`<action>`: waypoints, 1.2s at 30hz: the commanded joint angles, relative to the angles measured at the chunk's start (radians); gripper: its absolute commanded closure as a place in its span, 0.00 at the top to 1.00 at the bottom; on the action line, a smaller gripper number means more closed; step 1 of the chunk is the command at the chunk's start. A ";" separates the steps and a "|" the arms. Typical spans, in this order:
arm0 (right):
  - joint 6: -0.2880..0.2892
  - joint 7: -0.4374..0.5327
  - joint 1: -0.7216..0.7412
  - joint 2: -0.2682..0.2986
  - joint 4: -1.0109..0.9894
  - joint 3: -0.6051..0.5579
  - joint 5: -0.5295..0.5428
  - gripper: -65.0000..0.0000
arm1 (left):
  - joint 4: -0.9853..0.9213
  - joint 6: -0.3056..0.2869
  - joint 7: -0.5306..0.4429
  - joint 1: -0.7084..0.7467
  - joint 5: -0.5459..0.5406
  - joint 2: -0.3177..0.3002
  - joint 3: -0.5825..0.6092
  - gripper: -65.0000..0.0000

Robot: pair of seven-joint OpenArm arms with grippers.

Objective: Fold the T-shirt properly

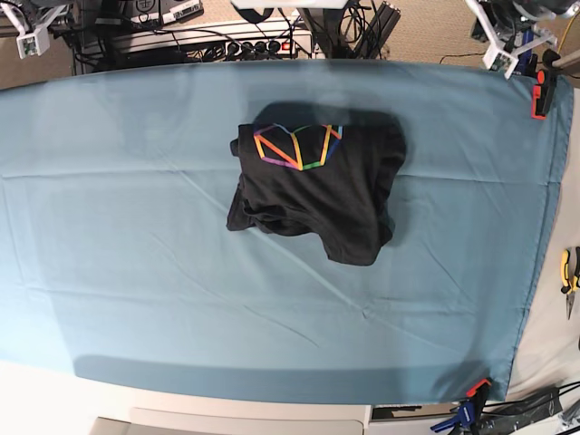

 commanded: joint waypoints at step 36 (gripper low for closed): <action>-0.379 1.040 0.648 0.032 -1.690 -0.878 -0.735 0.00 | -1.730 0.167 -0.681 -0.711 0.393 0.293 0.700 0.00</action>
